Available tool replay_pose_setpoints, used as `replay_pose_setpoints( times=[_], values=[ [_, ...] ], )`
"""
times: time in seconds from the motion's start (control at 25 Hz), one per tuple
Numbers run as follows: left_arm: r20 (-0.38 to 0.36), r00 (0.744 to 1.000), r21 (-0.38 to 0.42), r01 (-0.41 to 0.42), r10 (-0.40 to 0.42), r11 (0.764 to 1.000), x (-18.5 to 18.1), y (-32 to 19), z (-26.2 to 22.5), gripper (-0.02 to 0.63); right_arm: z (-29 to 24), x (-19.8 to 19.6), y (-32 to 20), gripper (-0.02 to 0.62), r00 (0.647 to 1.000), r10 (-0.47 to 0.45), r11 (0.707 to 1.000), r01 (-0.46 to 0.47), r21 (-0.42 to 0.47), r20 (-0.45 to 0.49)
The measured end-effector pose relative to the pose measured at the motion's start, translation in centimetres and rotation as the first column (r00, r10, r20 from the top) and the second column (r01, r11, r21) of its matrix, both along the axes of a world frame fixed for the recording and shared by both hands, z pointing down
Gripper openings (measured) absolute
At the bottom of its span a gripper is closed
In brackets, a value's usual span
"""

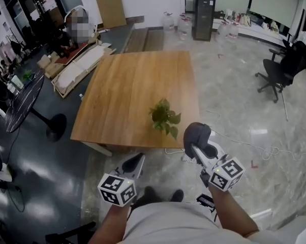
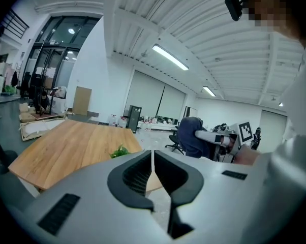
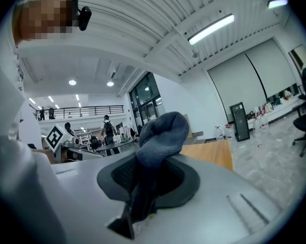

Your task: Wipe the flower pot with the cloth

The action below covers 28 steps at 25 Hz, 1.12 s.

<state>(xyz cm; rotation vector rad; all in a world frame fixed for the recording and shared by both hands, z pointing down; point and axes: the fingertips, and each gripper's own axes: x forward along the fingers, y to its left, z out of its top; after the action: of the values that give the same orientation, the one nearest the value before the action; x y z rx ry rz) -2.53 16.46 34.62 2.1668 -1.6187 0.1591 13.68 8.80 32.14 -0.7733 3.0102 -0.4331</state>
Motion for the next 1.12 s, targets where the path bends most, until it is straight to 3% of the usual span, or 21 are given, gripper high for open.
replay_pose_setpoints(
  times=[0.4,0.48,0.64,0.84,1.12],
  values=[
    [0.002,0.999,-0.086,-0.043,0.044,0.995,-3.0,-13.5,4.1,0.011,2.1,-1.3,-10.9,0.064,0.998,0.052,0.997,-0.054,-0.057,-0.043],
    [-0.005,0.998,-0.107,-0.070,0.070,0.992,-4.2,-16.4,5.0,0.058,2.3,-2.4,-13.1,0.064,0.996,0.069,0.995,-0.073,-0.066,-0.054],
    [-0.027,0.994,-0.169,-0.109,0.106,0.980,-7.4,-22.0,8.0,0.066,3.2,-4.9,-18.1,0.064,0.990,0.116,0.989,-0.123,-0.081,-0.081],
    [-0.049,0.984,-0.323,-0.177,0.171,0.930,-11.1,-26.8,16.2,0.067,5.6,-7.9,-23.3,0.064,0.974,0.189,0.971,-0.204,-0.124,-0.124],
    [-0.104,0.973,-0.482,-0.229,0.204,0.846,-12.2,-31.0,24.5,0.071,9.0,-8.2,-27.2,0.064,0.951,0.254,0.943,-0.284,-0.175,-0.176]
  ],
)
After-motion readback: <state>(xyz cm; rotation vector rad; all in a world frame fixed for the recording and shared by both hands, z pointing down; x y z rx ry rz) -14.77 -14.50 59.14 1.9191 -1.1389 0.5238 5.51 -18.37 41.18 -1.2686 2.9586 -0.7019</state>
